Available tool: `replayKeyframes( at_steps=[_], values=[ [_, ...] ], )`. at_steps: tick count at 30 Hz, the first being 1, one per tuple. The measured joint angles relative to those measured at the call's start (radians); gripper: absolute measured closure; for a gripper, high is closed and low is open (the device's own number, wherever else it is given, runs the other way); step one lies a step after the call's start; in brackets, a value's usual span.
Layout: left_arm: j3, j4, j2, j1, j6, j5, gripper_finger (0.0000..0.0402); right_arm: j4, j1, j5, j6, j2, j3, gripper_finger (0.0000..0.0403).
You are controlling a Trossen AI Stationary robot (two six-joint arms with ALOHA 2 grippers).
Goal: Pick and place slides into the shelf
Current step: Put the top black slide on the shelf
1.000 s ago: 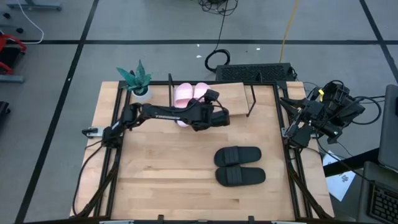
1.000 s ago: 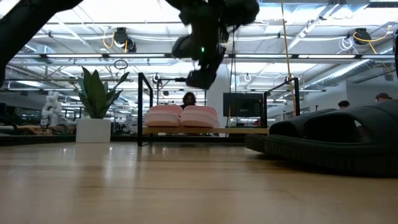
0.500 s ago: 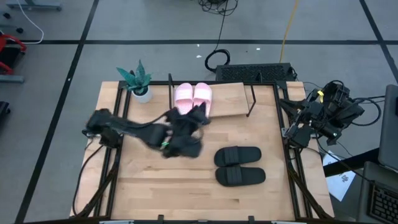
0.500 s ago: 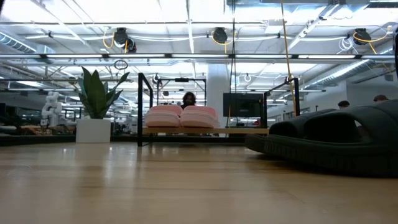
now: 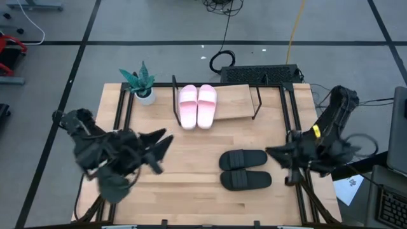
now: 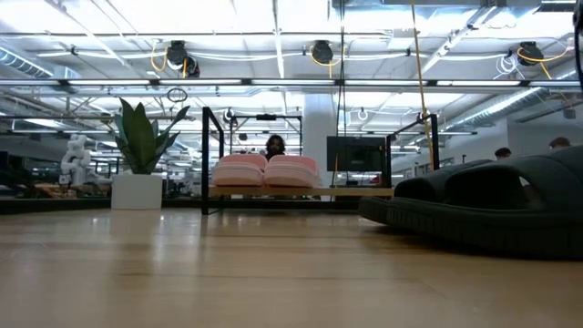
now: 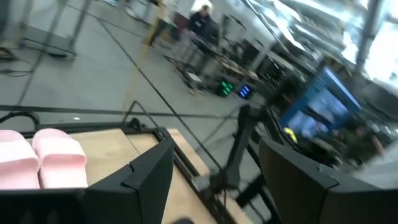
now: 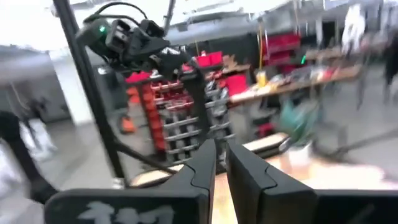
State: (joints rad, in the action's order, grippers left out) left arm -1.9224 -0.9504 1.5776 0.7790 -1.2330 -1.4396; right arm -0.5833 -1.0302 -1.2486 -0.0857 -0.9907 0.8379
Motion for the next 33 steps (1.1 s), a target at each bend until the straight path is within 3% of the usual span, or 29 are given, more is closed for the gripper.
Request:
replayKeyframes(
  at_steps=[6,11,17,27,33],
  values=[
    [0.000,-0.168,-0.015,0.111,-0.119,0.003,0.0165,0.090,0.043,0.045,0.469,-0.130,0.000,0.0374],
    [0.000,-0.291,-0.013,0.160,-0.244,0.014,0.0165,0.369,0.103,0.075,0.812,-0.172,0.000,0.0368],
    [0.000,-0.361,-0.012,0.174,-0.324,0.050,0.0165,0.841,0.232,0.385,1.183,-0.169,0.000,0.0355],
    [0.001,-0.368,-0.012,0.163,-0.344,0.078,0.0165,1.140,0.421,0.696,1.382,-0.168,-0.002,0.0327],
    [0.001,-0.368,-0.009,0.150,-0.347,0.078,0.0165,0.980,0.519,0.879,1.395,-0.168,-0.116,0.0310]
  ],
)
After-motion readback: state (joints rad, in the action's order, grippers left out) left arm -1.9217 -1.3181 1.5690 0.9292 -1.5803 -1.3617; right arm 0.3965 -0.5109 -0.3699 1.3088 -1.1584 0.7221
